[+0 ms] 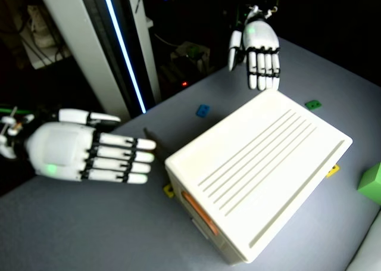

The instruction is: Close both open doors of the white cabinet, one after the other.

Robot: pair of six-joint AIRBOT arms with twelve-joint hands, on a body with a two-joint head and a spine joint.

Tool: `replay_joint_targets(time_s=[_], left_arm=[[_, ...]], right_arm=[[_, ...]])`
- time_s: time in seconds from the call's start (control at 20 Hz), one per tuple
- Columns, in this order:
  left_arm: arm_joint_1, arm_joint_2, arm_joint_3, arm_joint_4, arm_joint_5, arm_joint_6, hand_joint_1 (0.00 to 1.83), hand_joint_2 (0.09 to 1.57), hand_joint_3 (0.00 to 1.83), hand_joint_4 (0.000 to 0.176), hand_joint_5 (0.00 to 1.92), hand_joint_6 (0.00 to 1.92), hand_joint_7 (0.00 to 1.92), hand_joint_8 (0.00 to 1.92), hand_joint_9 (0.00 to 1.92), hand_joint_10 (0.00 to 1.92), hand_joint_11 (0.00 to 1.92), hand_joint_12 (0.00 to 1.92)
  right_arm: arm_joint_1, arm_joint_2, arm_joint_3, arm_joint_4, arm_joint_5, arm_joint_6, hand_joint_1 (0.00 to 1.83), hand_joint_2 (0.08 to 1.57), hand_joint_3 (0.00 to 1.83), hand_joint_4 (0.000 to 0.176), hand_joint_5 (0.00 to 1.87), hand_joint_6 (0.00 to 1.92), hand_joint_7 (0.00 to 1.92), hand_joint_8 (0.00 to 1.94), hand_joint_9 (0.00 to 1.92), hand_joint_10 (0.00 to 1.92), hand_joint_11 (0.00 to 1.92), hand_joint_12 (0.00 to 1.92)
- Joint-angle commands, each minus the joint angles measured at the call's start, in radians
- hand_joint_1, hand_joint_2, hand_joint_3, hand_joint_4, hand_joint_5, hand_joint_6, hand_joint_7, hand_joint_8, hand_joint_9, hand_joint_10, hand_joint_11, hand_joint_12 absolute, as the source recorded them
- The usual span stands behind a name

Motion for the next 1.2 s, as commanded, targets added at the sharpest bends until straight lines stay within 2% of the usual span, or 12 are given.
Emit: replay_joint_targets(time_s=[0.0, 0.05, 0.1, 0.2, 0.25, 0.3, 0.35, 0.4, 0.6, 0.8, 0.95, 1.15], left_arm=[[0.009, 0.009, -0.008, -0.016, -0.154, 0.003, 0.08, 1.56, 0.00, 0.000, 0.08, 0.00, 0.11, 0.01, 0.14, 0.01, 0.00, 0.53], [0.026, 0.012, -0.011, -0.031, -0.170, 0.005, 0.10, 1.55, 0.00, 0.000, 0.09, 0.00, 0.14, 0.01, 0.18, 0.02, 0.00, 0.57], [0.035, 0.014, -0.013, -0.042, -0.183, 0.008, 0.07, 1.55, 0.00, 0.000, 0.07, 0.00, 0.13, 0.00, 0.16, 0.00, 0.00, 0.57], [0.048, 0.014, -0.015, -0.056, -0.202, 0.010, 0.06, 1.55, 0.00, 0.000, 0.07, 0.00, 0.14, 0.00, 0.19, 0.01, 0.00, 0.61], [0.050, 0.014, -0.015, -0.060, -0.208, 0.010, 0.07, 1.55, 0.00, 0.000, 0.09, 0.00, 0.15, 0.00, 0.18, 0.00, 0.00, 0.62], [0.050, 0.014, -0.015, -0.062, -0.209, 0.012, 0.07, 1.55, 0.00, 0.000, 0.09, 0.00, 0.15, 0.00, 0.18, 0.00, 0.00, 0.62], [0.050, 0.014, -0.015, -0.063, -0.210, 0.013, 0.05, 1.55, 0.00, 0.000, 0.08, 0.00, 0.16, 0.00, 0.20, 0.00, 0.00, 0.68], [0.050, 0.014, -0.015, -0.063, -0.211, 0.013, 0.04, 1.55, 0.00, 0.000, 0.07, 0.00, 0.16, 0.00, 0.19, 0.00, 0.00, 0.67], [0.050, 0.011, -0.014, -0.067, -0.213, 0.013, 0.05, 1.54, 0.00, 0.000, 0.08, 0.01, 0.15, 0.01, 0.19, 0.01, 0.00, 0.65], [0.050, 0.011, -0.013, -0.067, -0.217, 0.013, 0.02, 1.55, 0.00, 0.000, 0.07, 0.00, 0.16, 0.01, 0.20, 0.01, 0.00, 0.63], [0.050, 0.011, -0.013, -0.067, -0.218, 0.013, 0.03, 1.55, 0.00, 0.000, 0.07, 0.00, 0.12, 0.00, 0.15, 0.00, 0.00, 0.57], [0.049, 0.011, -0.013, -0.067, -0.218, 0.013, 0.02, 1.54, 0.00, 0.000, 0.06, 0.00, 0.12, 0.00, 0.16, 0.00, 0.00, 0.61]], right_arm=[[0.016, 0.002, 0.002, 0.011, 0.100, 0.007, 0.00, 1.44, 0.00, 0.017, 0.00, 0.00, 0.00, 0.00, 0.00, 0.00, 0.00, 0.00], [0.025, 0.002, 0.002, 0.000, 0.095, 0.007, 0.00, 1.44, 0.00, 0.023, 0.00, 0.00, 0.00, 0.00, 0.00, 0.00, 0.00, 0.00], [0.032, 0.002, 0.002, -0.008, 0.091, 0.008, 0.00, 1.44, 0.00, 0.041, 0.00, 0.00, 0.00, 0.00, 0.00, 0.00, 0.00, 0.00], [0.049, 0.001, 0.003, -0.027, 0.083, 0.016, 0.00, 1.45, 0.01, 0.036, 0.00, 0.00, 0.00, 0.00, 0.00, 0.00, 0.00, 0.00], [0.055, 0.000, 0.004, -0.036, 0.080, 0.020, 0.00, 1.44, 0.00, 0.050, 0.00, 0.00, 0.00, 0.00, 0.00, 0.00, 0.00, 0.00], [0.061, -0.002, 0.005, -0.044, 0.080, 0.025, 0.00, 1.44, 0.00, 0.050, 0.00, 0.00, 0.00, 0.00, 0.00, 0.00, 0.00, 0.00], [0.067, -0.006, 0.006, -0.051, 0.079, 0.030, 0.00, 1.44, 0.00, 0.045, 0.00, 0.00, 0.00, 0.00, 0.00, 0.00, 0.00, 0.00], [0.074, -0.010, 0.009, -0.058, 0.076, 0.034, 0.00, 1.44, 0.00, 0.046, 0.00, 0.00, 0.00, 0.00, 0.00, 0.00, 0.00, 0.00], [0.123, -0.032, 0.025, -0.111, 0.032, 0.053, 0.00, 1.47, 0.01, 0.024, 0.00, 0.00, 0.00, 0.00, 0.00, 0.00, 0.00, 0.00], [0.168, -0.054, 0.039, -0.160, 0.008, 0.080, 0.00, 1.47, 0.01, 0.024, 0.00, 0.00, 0.00, 0.00, 0.00, 0.00, 0.00, 0.00], [0.189, -0.068, 0.044, -0.173, 0.004, 0.086, 0.00, 1.49, 0.01, 0.000, 0.00, 0.00, 0.00, 0.00, 0.00, 0.00, 0.00, 0.00], [0.225, -0.090, 0.054, -0.188, -0.004, 0.088, 0.00, 1.49, 0.01, 0.000, 0.01, 0.00, 0.00, 0.00, 0.00, 0.00, 0.00, 0.00]])
